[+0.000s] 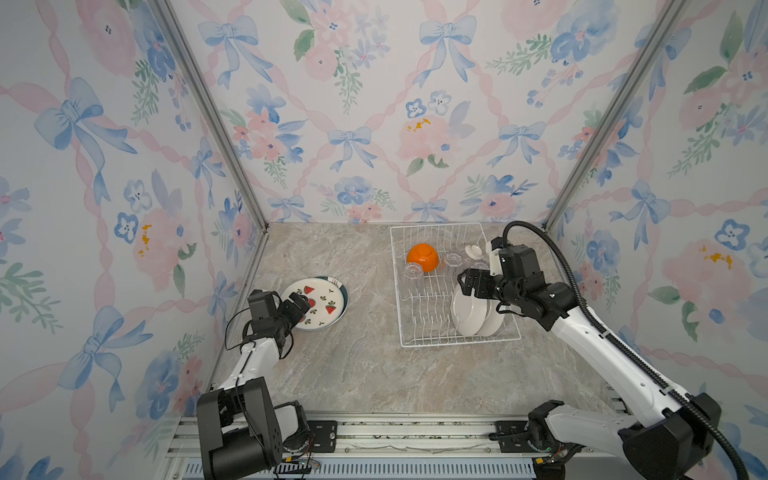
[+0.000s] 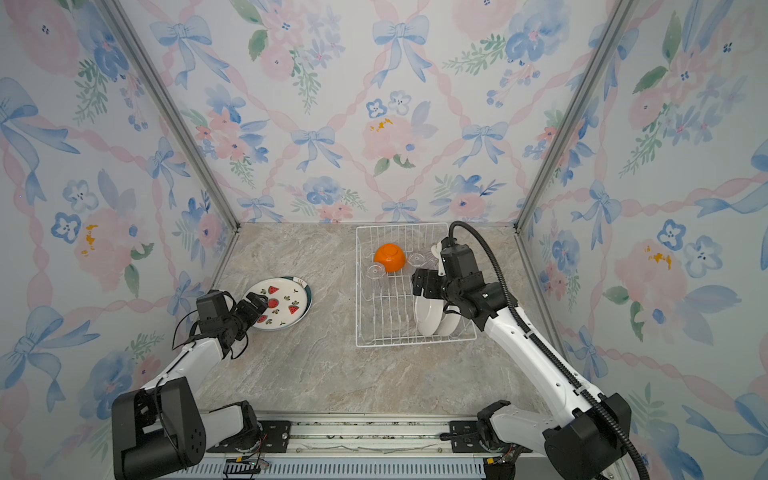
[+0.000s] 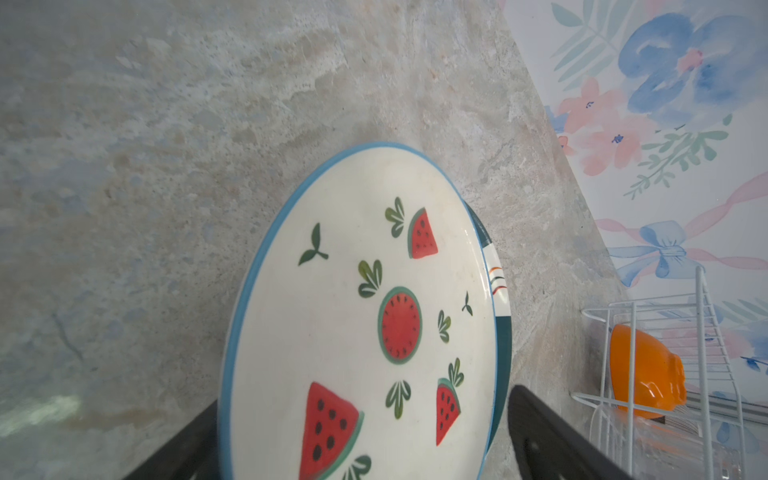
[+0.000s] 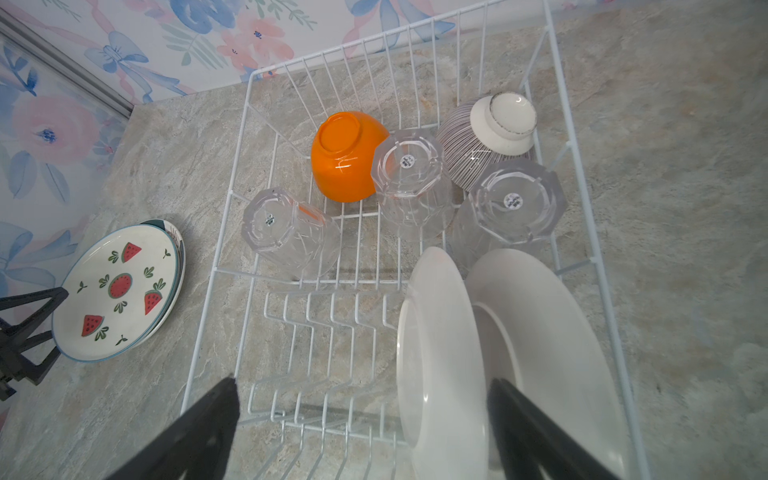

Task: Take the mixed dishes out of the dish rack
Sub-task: 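Open the left gripper to release the watermelon plate onto the stack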

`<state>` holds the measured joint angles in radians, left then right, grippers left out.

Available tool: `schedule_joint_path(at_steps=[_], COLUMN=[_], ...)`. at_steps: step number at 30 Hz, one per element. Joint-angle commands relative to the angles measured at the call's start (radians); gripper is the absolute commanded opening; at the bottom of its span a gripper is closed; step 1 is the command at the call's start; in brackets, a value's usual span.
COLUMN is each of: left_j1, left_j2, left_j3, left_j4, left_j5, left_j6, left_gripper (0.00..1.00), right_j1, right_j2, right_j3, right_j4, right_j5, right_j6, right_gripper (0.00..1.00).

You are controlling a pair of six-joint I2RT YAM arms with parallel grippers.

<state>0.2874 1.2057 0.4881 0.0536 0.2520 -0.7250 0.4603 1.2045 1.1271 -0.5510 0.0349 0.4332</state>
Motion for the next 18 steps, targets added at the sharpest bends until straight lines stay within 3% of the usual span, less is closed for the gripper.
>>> schedule_joint_path(at_steps=[1, 18], left_j1=[-0.024, -0.109], left_j2=[0.008, 0.072], left_j3=[0.019, 0.115], left_j4=[0.027, -0.086], left_j5=[0.022, -0.084], left_j6=[0.030, 0.126], left_gripper=[0.98, 0.98], right_j1=[0.013, 0.046], right_j2=[0.010, 0.031], right_j3=[0.011, 0.048], right_j4=[-0.025, -0.078], right_j5=[0.011, 0.071], right_j6=[-0.001, -0.038], right_gripper=[0.95, 0.95])
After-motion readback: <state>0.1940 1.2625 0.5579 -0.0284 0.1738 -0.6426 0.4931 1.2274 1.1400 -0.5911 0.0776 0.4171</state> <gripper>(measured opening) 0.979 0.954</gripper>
